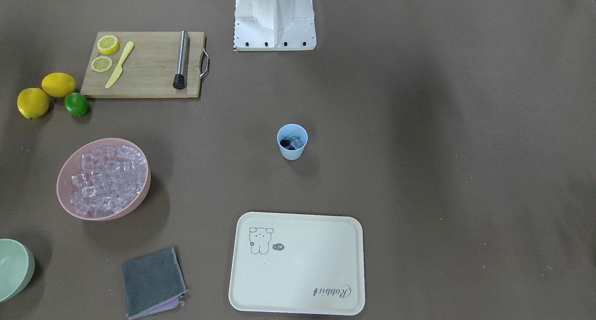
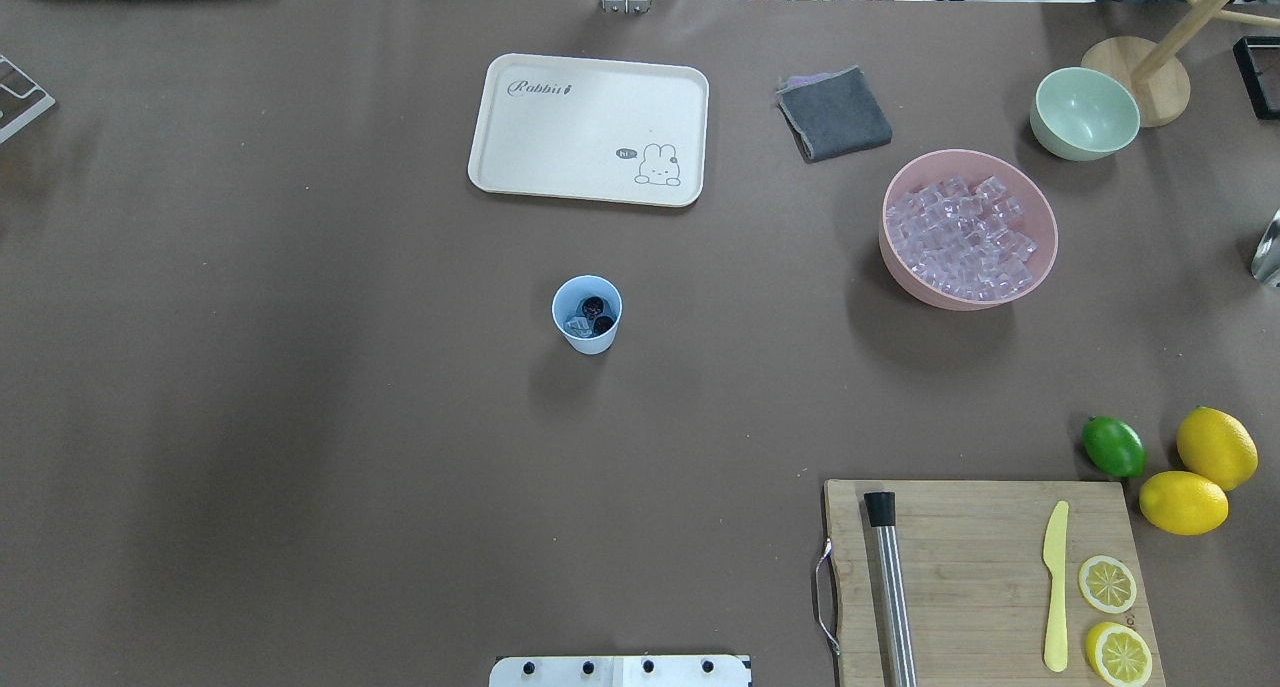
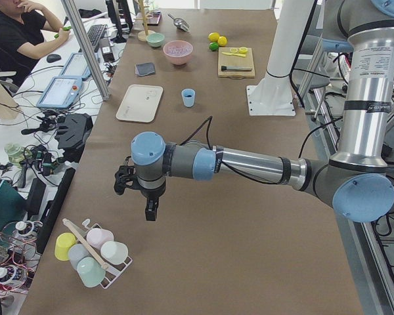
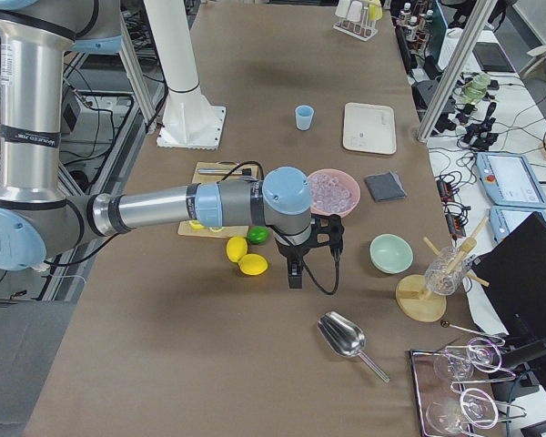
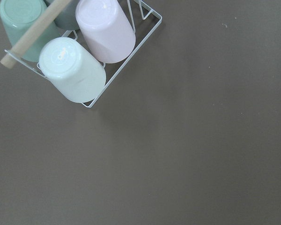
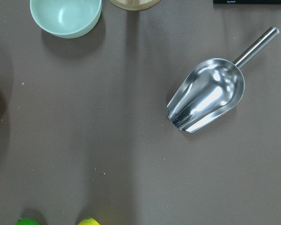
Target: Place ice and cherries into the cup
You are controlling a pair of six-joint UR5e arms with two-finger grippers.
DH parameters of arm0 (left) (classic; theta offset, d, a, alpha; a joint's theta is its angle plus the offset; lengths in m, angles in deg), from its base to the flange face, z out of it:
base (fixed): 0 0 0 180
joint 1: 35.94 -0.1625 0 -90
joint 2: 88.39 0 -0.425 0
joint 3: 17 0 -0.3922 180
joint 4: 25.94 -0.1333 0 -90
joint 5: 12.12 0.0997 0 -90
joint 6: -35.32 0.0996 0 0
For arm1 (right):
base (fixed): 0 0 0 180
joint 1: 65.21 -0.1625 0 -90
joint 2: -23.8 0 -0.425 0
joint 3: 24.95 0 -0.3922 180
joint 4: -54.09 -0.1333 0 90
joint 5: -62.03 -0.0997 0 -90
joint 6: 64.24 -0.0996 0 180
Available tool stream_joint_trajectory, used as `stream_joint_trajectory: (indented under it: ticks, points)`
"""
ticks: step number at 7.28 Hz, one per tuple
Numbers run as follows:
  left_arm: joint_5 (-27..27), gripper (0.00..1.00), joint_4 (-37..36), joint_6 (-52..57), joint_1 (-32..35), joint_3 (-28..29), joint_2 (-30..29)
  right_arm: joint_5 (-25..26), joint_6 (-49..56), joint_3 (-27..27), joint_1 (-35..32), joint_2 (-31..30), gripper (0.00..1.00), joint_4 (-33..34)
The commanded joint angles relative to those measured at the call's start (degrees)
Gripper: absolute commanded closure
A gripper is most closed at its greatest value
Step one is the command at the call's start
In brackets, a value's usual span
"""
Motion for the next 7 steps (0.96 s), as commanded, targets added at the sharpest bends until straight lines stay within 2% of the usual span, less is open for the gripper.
stream_joint_trajectory:
  ticks: [1,4,7]
  points:
    - [-1.2,0.02,0.2,-0.1,-0.2,-0.2,0.1,0.1,-0.1,-0.3,0.0,0.3,0.0,0.1]
    - [-1.3,0.02,-0.3,-0.1,-0.2,-0.1,0.1,0.7,-3.2,-4.6,2.4,2.5,0.0,-0.3]
    - [-1.3,0.02,-0.3,-0.1,-0.2,-0.1,0.1,0.6,-3.2,-4.9,2.4,3.0,0.0,-0.4]
